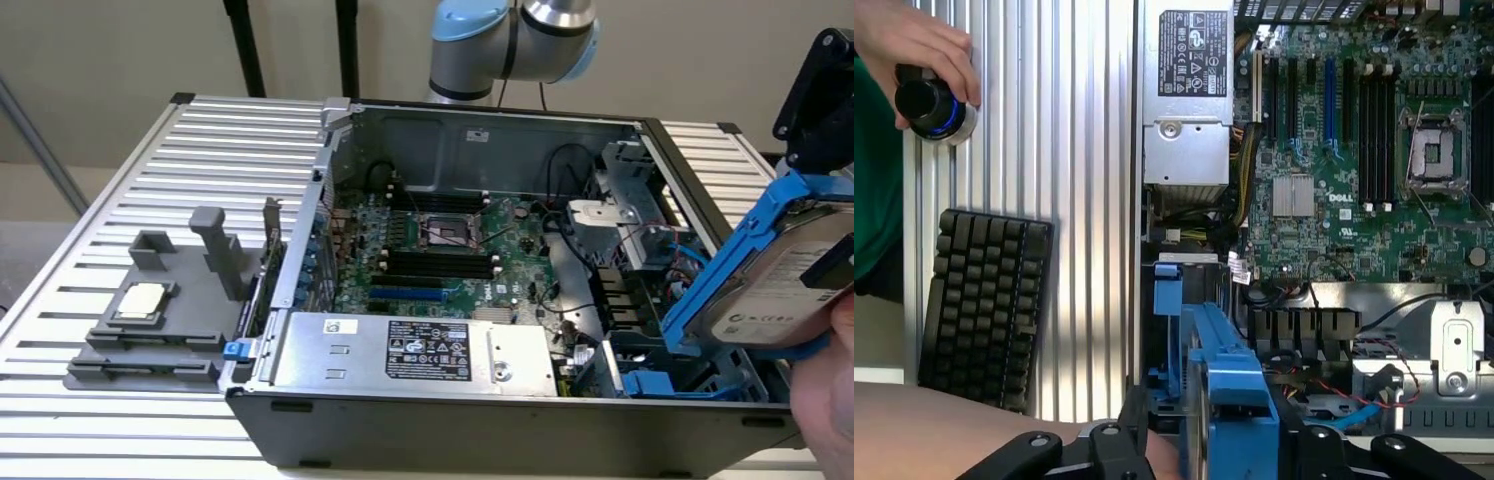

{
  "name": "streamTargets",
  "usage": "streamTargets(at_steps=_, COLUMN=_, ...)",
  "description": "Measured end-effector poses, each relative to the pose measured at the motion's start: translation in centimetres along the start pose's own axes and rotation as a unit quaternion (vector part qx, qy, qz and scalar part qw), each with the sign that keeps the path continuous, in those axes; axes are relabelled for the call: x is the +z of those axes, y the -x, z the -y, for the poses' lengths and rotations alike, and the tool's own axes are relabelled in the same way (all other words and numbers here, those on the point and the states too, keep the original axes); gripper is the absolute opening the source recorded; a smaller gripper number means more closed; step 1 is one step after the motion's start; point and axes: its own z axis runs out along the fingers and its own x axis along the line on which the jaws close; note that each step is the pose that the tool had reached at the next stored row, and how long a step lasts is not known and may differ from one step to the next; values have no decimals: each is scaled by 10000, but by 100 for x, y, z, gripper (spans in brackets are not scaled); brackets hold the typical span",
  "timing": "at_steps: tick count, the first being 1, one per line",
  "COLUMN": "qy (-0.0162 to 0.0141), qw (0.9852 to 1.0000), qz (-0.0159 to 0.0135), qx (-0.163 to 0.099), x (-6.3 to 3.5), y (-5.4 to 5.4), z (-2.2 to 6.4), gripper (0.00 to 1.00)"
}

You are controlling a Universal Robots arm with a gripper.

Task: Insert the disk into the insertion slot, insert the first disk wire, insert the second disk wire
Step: 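Insert the second disk wire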

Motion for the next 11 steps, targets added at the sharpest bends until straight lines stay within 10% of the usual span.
streamTargets(at_steps=11, qy=-17, qw=10000, qz=0, qx=0, x=0, y=0, z=-1, gripper=44)
